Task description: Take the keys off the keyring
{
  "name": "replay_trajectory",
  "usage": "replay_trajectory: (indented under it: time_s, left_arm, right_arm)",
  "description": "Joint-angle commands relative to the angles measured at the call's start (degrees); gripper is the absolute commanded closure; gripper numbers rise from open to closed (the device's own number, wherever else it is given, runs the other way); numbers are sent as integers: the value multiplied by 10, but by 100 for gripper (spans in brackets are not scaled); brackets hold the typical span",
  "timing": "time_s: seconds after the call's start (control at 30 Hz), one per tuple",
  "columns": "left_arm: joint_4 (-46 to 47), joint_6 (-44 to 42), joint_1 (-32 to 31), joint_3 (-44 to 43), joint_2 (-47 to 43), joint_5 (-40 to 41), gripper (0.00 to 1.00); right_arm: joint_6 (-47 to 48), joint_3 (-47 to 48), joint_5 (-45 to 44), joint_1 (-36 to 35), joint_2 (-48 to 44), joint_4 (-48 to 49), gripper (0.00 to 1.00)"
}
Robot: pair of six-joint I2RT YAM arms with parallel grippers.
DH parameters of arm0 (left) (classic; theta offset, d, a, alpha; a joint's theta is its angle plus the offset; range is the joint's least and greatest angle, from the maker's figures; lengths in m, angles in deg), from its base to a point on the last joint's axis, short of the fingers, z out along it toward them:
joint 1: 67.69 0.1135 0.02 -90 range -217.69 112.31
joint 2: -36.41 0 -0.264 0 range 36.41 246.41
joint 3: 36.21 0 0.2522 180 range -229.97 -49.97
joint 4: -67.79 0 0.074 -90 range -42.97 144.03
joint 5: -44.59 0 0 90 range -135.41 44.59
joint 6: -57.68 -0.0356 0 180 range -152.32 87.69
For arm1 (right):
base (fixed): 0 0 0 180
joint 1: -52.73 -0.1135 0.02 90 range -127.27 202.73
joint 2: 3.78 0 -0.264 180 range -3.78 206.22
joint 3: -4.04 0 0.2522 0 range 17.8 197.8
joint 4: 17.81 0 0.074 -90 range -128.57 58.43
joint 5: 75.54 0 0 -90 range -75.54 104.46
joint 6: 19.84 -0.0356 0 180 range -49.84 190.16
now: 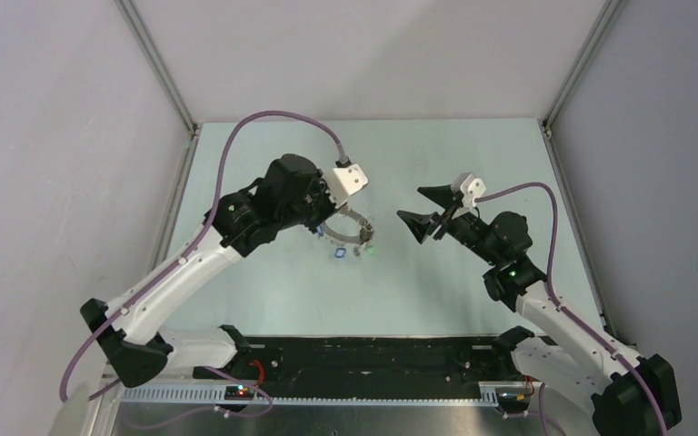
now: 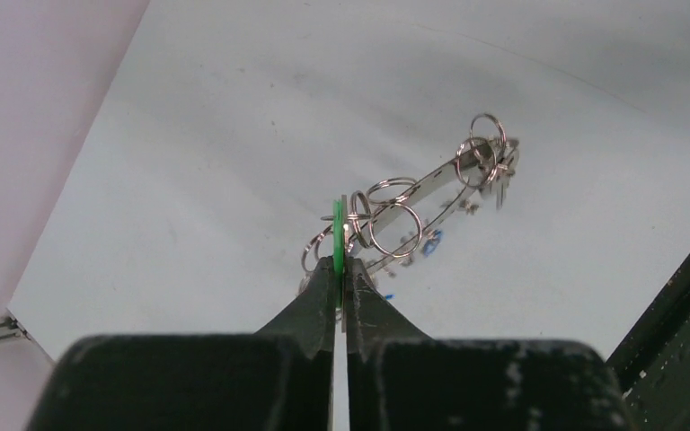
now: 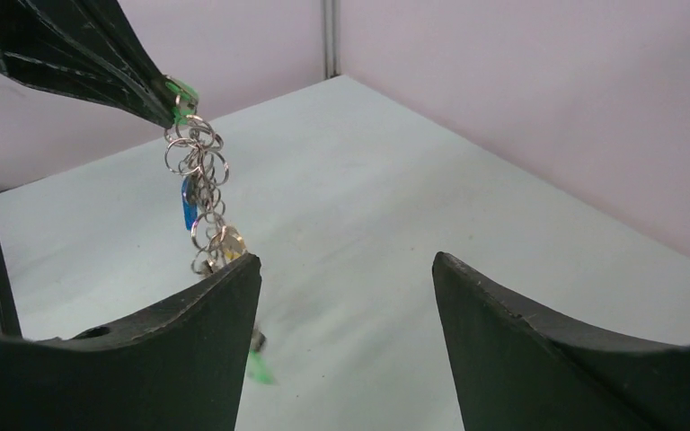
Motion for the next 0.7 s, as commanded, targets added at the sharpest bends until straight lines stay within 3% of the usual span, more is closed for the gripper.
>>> replay_trajectory:
  time_s: [0.0,0.1,0.3,0.5,0.67]
  left_arm:
    - [59,-80,-9,45,-46,-21,100]
    - [60,-182,-49,83,-64,5,100]
    - [77,-215,-61,104,-91,18,100]
    - [167,-209,-61,199,-148,-21,100]
    - [209,-203,-61,238,-173,-61,100]
  right_arm:
    - [47,31,77,2,-15,23,27]
    - [57,39,127,1,-9,18,30]
    - [79,58,227,-17,37,12,36]
    - [167,77,190,-87,72,-25,42]
    - [208,82,158,-131,106,-18,60]
